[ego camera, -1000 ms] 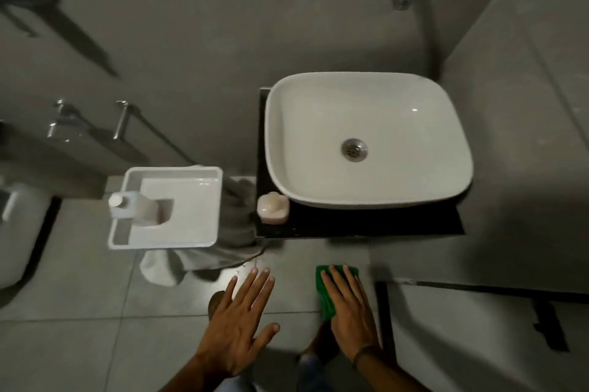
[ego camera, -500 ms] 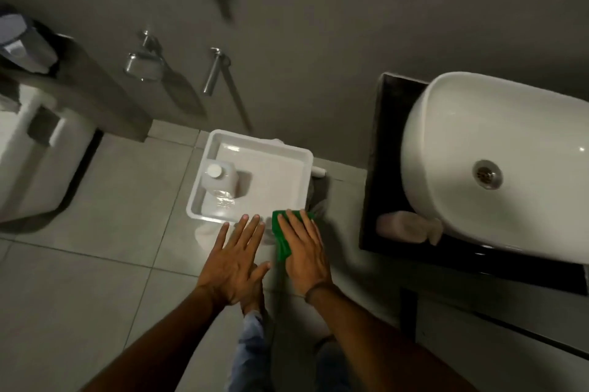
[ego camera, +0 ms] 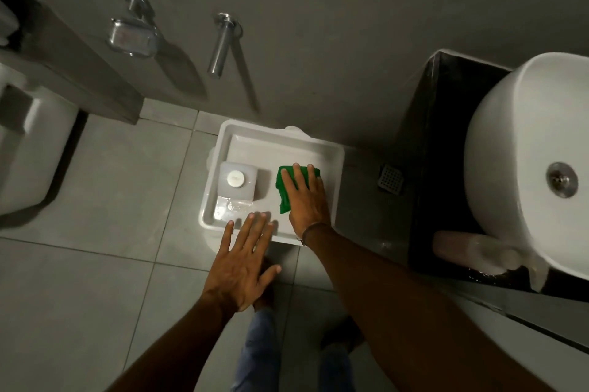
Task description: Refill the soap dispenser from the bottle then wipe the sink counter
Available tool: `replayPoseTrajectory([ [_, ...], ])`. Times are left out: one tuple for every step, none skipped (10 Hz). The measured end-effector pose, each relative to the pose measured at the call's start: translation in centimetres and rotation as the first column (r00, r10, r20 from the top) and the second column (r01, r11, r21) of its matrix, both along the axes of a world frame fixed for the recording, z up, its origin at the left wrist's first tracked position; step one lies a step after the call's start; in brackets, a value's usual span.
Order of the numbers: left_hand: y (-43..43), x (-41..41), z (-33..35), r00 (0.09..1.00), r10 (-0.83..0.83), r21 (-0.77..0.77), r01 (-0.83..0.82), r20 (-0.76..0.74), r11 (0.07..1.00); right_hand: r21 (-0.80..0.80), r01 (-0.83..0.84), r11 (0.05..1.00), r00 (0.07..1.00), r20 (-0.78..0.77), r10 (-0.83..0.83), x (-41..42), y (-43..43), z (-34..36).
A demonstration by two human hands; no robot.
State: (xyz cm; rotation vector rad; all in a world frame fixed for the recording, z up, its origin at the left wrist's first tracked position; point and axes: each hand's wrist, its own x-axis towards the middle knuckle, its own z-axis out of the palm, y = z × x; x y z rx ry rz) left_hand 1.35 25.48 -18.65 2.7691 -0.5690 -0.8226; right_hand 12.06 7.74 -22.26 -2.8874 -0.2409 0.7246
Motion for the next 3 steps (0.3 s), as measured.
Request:
replayPoseTrajectory([
  [0.1, -0.5, -0.7, 1.000, -0.014, 0.021, 0.014, 0.007, 1.000, -0.050, -0.035, 0.998, 0.999, -0.025, 0.034, -0.6, 0.1, -0.6],
  [-0.1, -0.2, 0.4, 1.000, 0.001, 0.045, 0.000, -0.004, 0.999, 0.024, -0.022, 0.999, 0.999, -0.042, 0.023, -0.3, -0.5, 0.9],
  [-1.0, -1.1, 1.9, 1.000, 0.018, 0.089, -0.018, -0.005, 0.996, 0.137, 0.049, 0.989, 0.998, 0.017, -0.052, -1.4, -1.3, 3.3],
])
